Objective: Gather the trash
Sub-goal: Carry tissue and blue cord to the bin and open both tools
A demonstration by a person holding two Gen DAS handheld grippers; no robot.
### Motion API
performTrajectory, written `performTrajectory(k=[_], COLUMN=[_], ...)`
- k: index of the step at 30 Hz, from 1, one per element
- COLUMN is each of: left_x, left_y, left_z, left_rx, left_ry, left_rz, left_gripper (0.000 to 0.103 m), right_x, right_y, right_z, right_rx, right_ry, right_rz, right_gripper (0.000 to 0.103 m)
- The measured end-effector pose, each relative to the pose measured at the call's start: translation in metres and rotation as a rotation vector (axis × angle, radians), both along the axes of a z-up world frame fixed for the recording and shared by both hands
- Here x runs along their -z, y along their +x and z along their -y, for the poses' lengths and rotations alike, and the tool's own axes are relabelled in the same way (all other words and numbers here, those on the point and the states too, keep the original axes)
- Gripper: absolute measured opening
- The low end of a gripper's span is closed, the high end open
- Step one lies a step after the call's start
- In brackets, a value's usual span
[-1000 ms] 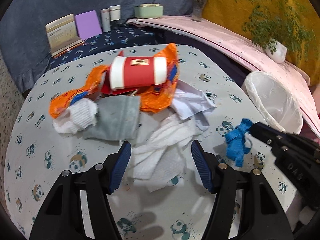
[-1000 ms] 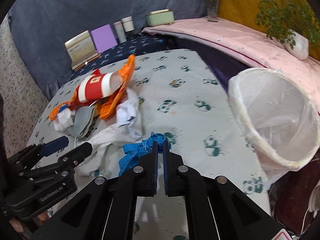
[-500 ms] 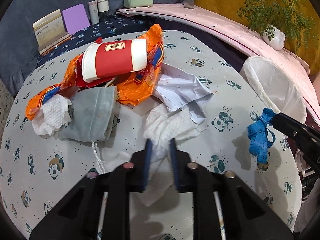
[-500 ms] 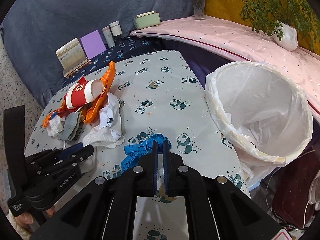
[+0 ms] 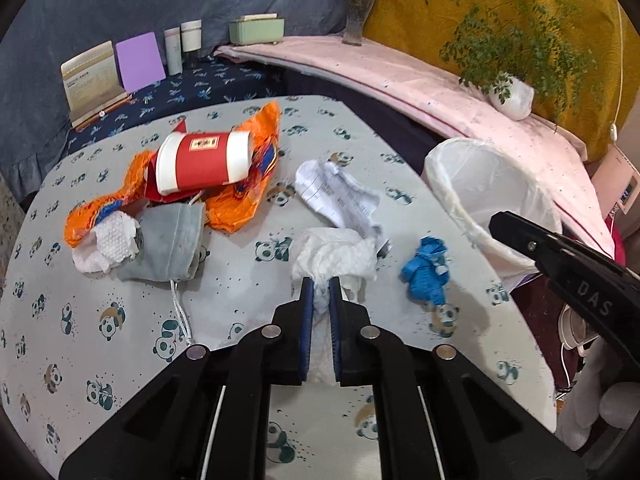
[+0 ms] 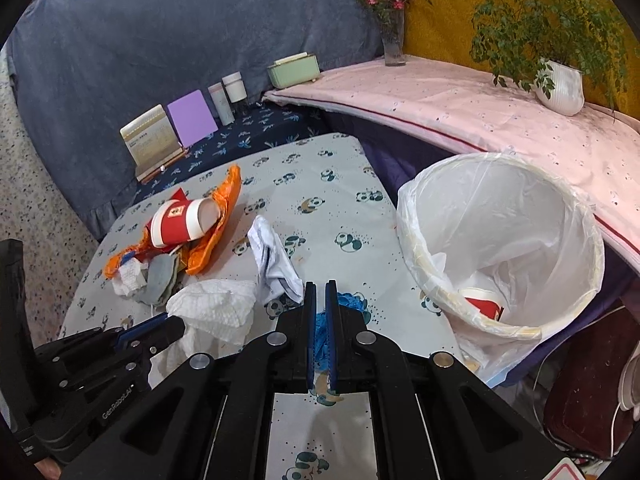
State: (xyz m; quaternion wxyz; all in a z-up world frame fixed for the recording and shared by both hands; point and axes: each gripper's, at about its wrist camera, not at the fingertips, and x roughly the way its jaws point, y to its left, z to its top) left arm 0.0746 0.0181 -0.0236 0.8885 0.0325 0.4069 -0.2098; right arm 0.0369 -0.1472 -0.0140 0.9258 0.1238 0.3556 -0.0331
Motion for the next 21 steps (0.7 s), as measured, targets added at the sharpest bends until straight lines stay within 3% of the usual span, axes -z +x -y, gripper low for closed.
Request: performTrajectory(k=[6,8,10,15,21], left_x=[-0.021,-0.025,-0.027,-0.028,-0.023], left_y=[-0.010,-0.012,-0.011,-0.007,-0.002], left_z=[0.005,0.005,0.006,0.005,0.007], left_rx=[-0.003,-0.017,-0.032,-0.058,-0.061], left_ry=[-0.018,-0.014,-0.008,-0.006,0.006], left_rz=[0.038,0.049,0.059,0.063,0.054], left_gripper=[0.008,0.008,0.008,0.008,0.008], right_x=[-0.005,0.003,0.015,0.050,0.072], right_y=[-0.008,-0.007,-0.005,0.008,0.023], right_z=[0.008,0.011,0.013,0.008,-0.006], right_rx=[0.008,0.009,0.003,-0.020,-0.039], right_ry=[0.014,0.033,0.059,0.144,0.126], right_rz=[0.013,-0.010,-0.042,-0.124,-0.164], right_gripper=[0.005,0.022,0.028,0.029,0.033])
